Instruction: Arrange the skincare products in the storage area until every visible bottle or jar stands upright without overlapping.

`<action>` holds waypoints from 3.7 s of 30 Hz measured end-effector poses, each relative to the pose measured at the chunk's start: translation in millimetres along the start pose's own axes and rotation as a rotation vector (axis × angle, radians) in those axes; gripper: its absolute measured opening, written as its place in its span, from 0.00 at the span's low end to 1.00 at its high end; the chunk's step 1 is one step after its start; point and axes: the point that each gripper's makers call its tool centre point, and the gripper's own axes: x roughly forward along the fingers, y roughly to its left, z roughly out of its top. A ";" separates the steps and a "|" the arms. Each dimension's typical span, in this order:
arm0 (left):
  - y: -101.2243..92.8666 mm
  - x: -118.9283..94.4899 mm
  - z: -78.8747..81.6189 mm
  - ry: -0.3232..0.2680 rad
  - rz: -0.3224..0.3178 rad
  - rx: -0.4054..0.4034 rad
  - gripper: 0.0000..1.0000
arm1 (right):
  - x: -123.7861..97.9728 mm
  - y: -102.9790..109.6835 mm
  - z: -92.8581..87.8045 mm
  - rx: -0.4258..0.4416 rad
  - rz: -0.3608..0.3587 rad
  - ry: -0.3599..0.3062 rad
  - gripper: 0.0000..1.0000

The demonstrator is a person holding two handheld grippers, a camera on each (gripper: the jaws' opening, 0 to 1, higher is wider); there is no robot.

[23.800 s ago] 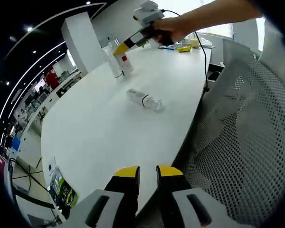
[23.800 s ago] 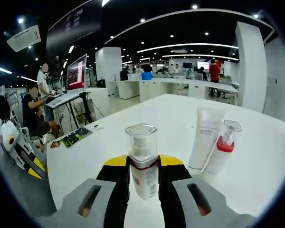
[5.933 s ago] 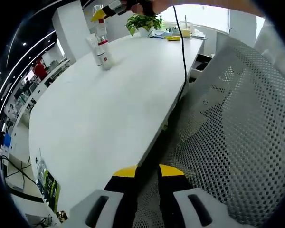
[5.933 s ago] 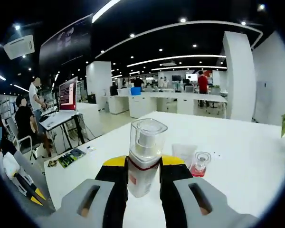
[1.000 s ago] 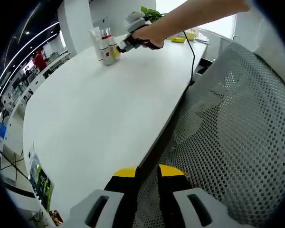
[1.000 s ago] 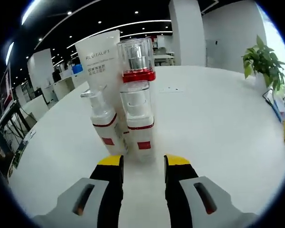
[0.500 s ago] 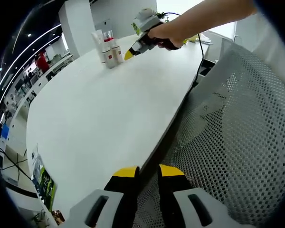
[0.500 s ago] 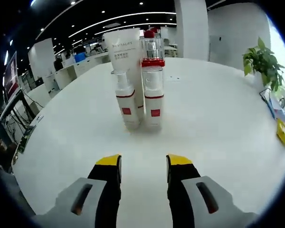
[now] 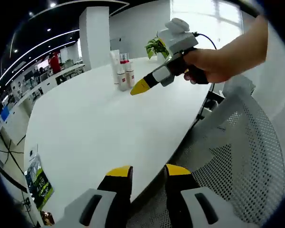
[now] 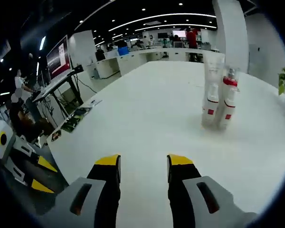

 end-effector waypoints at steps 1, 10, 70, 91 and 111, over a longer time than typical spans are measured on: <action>3.4 -4.0 10.7 -0.053 0.002 -0.025 0.31 | -2.3 6.4 0.3 0.010 0.000 0.003 0.34; 61.4 -46.6 83.1 -0.489 -0.056 -0.544 0.40 | -15.4 34.5 -20.4 -0.071 -0.021 0.059 0.32; 309.8 -50.9 -48.2 -0.113 0.650 -0.597 0.78 | -18.5 99.7 -77.8 -0.600 0.011 0.263 0.29; 318.0 -32.9 -61.5 0.018 0.711 -0.525 0.83 | -19.2 103.3 -77.2 -0.611 0.020 0.258 0.30; 324.2 -30.5 -65.3 -0.041 0.714 -0.509 0.82 | -20.0 106.5 -83.6 -0.628 0.032 0.286 0.29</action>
